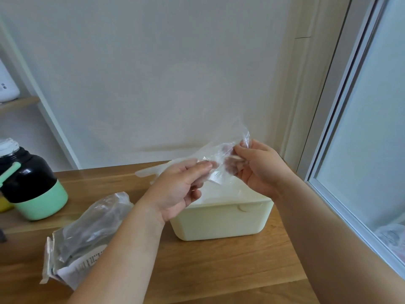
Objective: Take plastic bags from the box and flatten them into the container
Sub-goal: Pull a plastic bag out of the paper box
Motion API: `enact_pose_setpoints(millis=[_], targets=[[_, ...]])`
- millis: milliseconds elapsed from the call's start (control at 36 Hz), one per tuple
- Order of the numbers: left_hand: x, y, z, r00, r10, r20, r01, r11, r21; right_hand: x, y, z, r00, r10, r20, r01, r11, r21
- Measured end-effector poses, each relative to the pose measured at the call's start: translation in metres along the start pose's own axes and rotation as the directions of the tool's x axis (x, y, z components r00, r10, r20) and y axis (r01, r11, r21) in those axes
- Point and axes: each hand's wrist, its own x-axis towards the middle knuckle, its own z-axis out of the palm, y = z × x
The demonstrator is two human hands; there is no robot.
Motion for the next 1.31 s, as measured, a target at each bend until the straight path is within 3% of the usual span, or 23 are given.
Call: enact_pose_setpoints(millis=[111, 306, 500, 556, 611, 667, 722, 750, 806, 861, 917, 945, 1000, 1028, 1111, 1139, 1167, 1222, 1306], targets=[[-0.002, -0.002, 0.001, 0.999, 0.031, 0.042, -0.032, 0.999, 0.032, 0.001, 0.002, 0.003, 1.0, -0.018, -0.015, 0.018, 1.0, 0.006], [-0.005, -0.004, 0.0, 0.998, 0.054, -0.018, -0.054, 0.998, 0.028, 0.0, -0.001, 0.002, 0.997, -0.067, -0.028, 0.068, 0.997, 0.038], [-0.009, 0.001, -0.02, 0.981, 0.009, -0.193, 0.027, 0.983, 0.181, 0.003, -0.003, -0.005, 0.987, -0.091, -0.133, 0.113, 0.979, 0.168], [-0.009, 0.002, -0.024, 0.95, 0.071, -0.303, 0.013, 0.963, 0.268, 0.002, -0.003, -0.007, 0.989, -0.069, -0.132, 0.092, 0.979, 0.18], [-0.007, 0.003, -0.025, 0.862, 0.236, -0.448, -0.072, 0.933, 0.353, 0.003, -0.002, -0.009, 0.992, -0.028, -0.125, 0.047, 0.987, 0.152], [-0.006, 0.004, -0.024, 0.716, 0.436, -0.545, -0.173, 0.868, 0.466, 0.003, 0.0, -0.011, 0.986, 0.009, -0.167, -0.013, 1.0, -0.022], [-0.008, 0.006, -0.019, 0.611, 0.612, -0.502, -0.225, 0.743, 0.631, 0.004, 0.002, -0.013, 0.961, 0.007, -0.275, -0.069, 0.974, -0.217], [-0.008, 0.007, -0.016, 0.596, 0.679, -0.429, -0.242, 0.661, 0.71, 0.005, 0.004, -0.015, 0.948, -0.003, -0.319, -0.09, 0.957, -0.275], [-0.004, 0.007, -0.011, 0.64, 0.735, -0.226, -0.257, 0.481, 0.838, 0.006, 0.006, -0.018, 0.924, -0.028, -0.381, -0.125, 0.92, -0.372], [0.005, 0.005, -0.005, 0.783, 0.622, -0.014, -0.231, 0.312, 0.921, 0.006, 0.008, -0.021, 0.904, -0.041, -0.426, -0.182, 0.865, -0.468], [0.015, 0.0, 0.002, 0.947, 0.312, 0.08, -0.151, 0.212, 0.965, 0.004, 0.009, -0.023, 0.9, -0.084, -0.428, -0.209, 0.777, -0.594], [0.02, -0.003, 0.004, 0.987, 0.141, 0.083, -0.107, 0.172, 0.979, 0.003, 0.008, -0.023, 0.906, -0.124, -0.406, -0.208, 0.704, -0.68], [0.03, -0.009, 0.005, 0.993, -0.11, 0.037, -0.021, 0.141, 0.99, -0.001, 0.006, -0.023, 0.929, -0.197, -0.313, -0.184, 0.488, -0.853], [0.034, -0.011, 0.004, 0.986, -0.169, 0.015, 0.011, 0.153, 0.988, -0.004, 0.004, -0.023, 0.939, -0.219, -0.267, -0.179, 0.351, -0.919], [0.04, -0.012, 0.002, 0.978, -0.21, 0.002, 0.041, 0.2, 0.979, -0.007, -0.003, -0.022, 0.968, -0.233, -0.094, -0.12, -0.099, -0.988], [0.041, -0.011, 0.001, 0.977, -0.215, 0.008, 0.035, 0.193, 0.981, -0.006, -0.005, -0.022, 0.98, -0.197, -0.019, -0.057, -0.188, -0.981], [0.043, -0.01, 0.002, 0.974, -0.226, 0.012, 0.029, 0.177, 0.984, -0.004, -0.007, -0.021, 0.99, -0.136, 0.036, 0.005, -0.22, -0.975], [0.047, -0.009, 0.003, 0.967, -0.257, 0.005, 0.034, 0.148, 0.988, 0.002, -0.006, -0.018, 0.997, 0.008, 0.077, 0.077, -0.192, -0.978], [0.055, -0.013, 0.0, 0.952, -0.305, 0.001, 0.045, 0.142, 0.989, 0.015, 0.003, -0.017, 0.981, 0.193, 0.031, 0.063, -0.164, -0.984]])
